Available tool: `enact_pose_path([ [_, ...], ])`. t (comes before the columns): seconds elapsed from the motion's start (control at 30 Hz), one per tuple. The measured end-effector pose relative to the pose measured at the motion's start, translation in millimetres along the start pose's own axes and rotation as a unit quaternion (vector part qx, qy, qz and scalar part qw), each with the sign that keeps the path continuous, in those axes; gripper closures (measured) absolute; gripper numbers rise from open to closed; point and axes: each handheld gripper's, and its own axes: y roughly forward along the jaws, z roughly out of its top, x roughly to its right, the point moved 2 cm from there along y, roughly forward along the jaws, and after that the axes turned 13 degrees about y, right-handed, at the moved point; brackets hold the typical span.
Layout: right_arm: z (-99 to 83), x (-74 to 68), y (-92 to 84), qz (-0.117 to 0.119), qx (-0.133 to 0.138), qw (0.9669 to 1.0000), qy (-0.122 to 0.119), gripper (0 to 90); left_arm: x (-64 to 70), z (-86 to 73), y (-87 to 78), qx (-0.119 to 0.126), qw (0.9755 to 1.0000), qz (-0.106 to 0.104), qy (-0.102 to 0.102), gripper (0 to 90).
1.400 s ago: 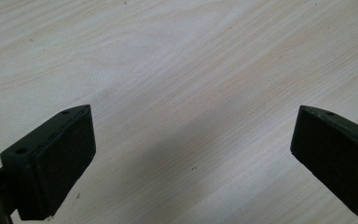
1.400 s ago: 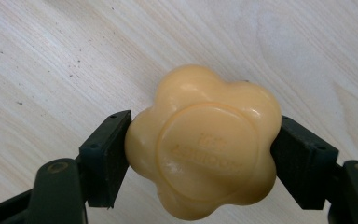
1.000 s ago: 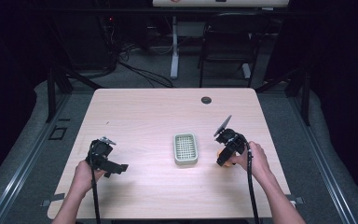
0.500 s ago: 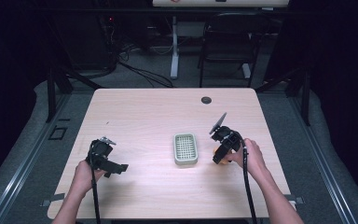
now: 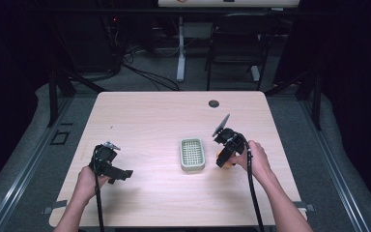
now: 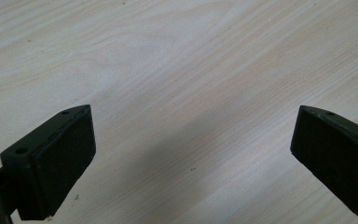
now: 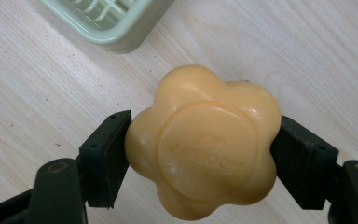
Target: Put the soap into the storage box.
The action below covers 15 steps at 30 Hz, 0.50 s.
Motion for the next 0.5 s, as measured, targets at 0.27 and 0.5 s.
enact_pose_path([
  [0.27, 8.5, -6.8, -2.6, 0.001, 0.005, 1.0, -0.005, 26.5, 0.0, 0.0, 0.2, 0.0, 1.0, 0.0, 0.0, 0.0],
  [0.5, 15.5, -12.8, -4.9, 0.003, 0.006, 0.9999, -0.013, 26.5, 0.0, 0.0, 0.0, -0.001, 1.0, 0.0, 0.0, 0.0],
])
